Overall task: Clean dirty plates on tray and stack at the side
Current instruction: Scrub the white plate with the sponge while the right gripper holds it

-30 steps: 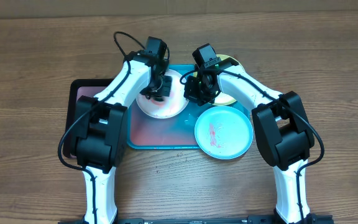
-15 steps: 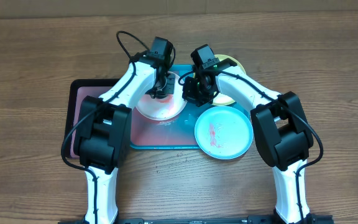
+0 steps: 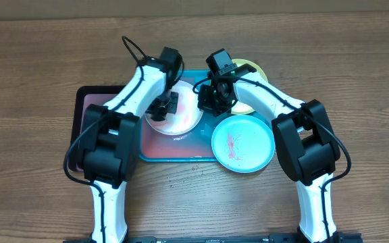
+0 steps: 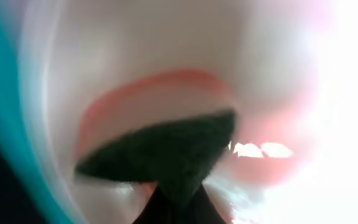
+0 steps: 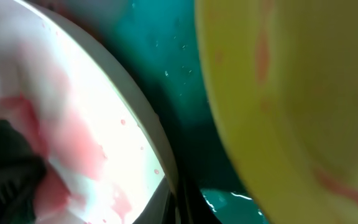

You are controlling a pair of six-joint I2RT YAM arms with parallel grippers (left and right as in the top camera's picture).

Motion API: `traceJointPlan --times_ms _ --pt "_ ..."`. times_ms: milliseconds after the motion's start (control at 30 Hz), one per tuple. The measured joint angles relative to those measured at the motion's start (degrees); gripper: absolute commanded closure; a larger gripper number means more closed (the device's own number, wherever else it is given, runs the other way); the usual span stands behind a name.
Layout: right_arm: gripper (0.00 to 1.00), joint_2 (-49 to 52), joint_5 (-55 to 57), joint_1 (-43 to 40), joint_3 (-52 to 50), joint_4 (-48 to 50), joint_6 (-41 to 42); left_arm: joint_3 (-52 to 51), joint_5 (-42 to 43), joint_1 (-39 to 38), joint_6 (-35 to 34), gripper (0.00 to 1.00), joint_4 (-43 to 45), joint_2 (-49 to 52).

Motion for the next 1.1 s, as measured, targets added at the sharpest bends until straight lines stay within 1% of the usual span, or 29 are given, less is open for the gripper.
traceJointPlan --times_ms 67,100,167,267,367,400,500,567,667,767,867,933,1000,1100 --pt "0.96 0.0 0.1 -0.1 0.0 0.0 -0.2 0.0 10.3 0.6 6.9 0.96 0.5 -0.1" --pt "0.96 0.0 0.1 -0.1 0.0 0.0 -0.2 0.0 13.4 0.6 8.4 0.96 1.2 -0.1" --pt "0.96 0.0 0.1 -0.1 0.0 0.0 -0.1 -0.2 18.8 0.3 10.2 0.96 4.0 -0.1" --pt "0.96 0.0 0.1 -0.1 0.0 0.0 -0.1 -0.5 22.8 -0.4 9.8 0.96 9.4 0.2" --pt "0.96 0.0 0.0 -0.1 0.0 0.0 0.1 -0.7 21.0 -0.7 6.5 0.96 13.8 0.2" --pt "0.96 0.0 0.1 -0.1 0.0 0.1 0.3 -0.7 18.0 -0.9 3.6 0.96 15.8 0.2" --pt "0.96 0.0 0.0 -0.1 0.0 0.4 0.3 -0.6 9.4 -1.3 -2.4 0.96 16.7 0.2" --pt "0.96 0.0 0.0 0.0 0.0 0.5 0.3 -0.3 2.3 -1.7 -6.6 0.96 15.5 0.2" --pt "0.96 0.0 -0.2 0.1 0.0 0.4 0.3 -0.1 -8.3 -1.7 -13.4 0.96 10.5 0.2" --pt "0.96 0.0 -0.2 0.1 0.0 0.4 0.3 -0.2 -13.7 -1.5 -17.2 0.96 5.8 0.2" --pt "0.96 0.0 -0.2 0.1 0.0 0.3 0.2 -0.3 -14.0 -1.5 -18.5 0.96 1.7 0.2" --pt "0.96 0.0 -0.2 0.1 0.0 0.1 0.1 -0.3 -11.4 -1.5 -17.0 0.96 0.2 0.2" --pt "0.96 0.0 -0.1 0.0 0.0 -0.6 0.0 -0.2 -6.2 -1.3 -11.8 0.96 -0.5 0.2" --pt "0.96 0.0 -0.1 -0.1 0.0 -0.9 -0.1 -0.1 5.3 -0.3 -2.9 0.96 -0.7 -0.2"
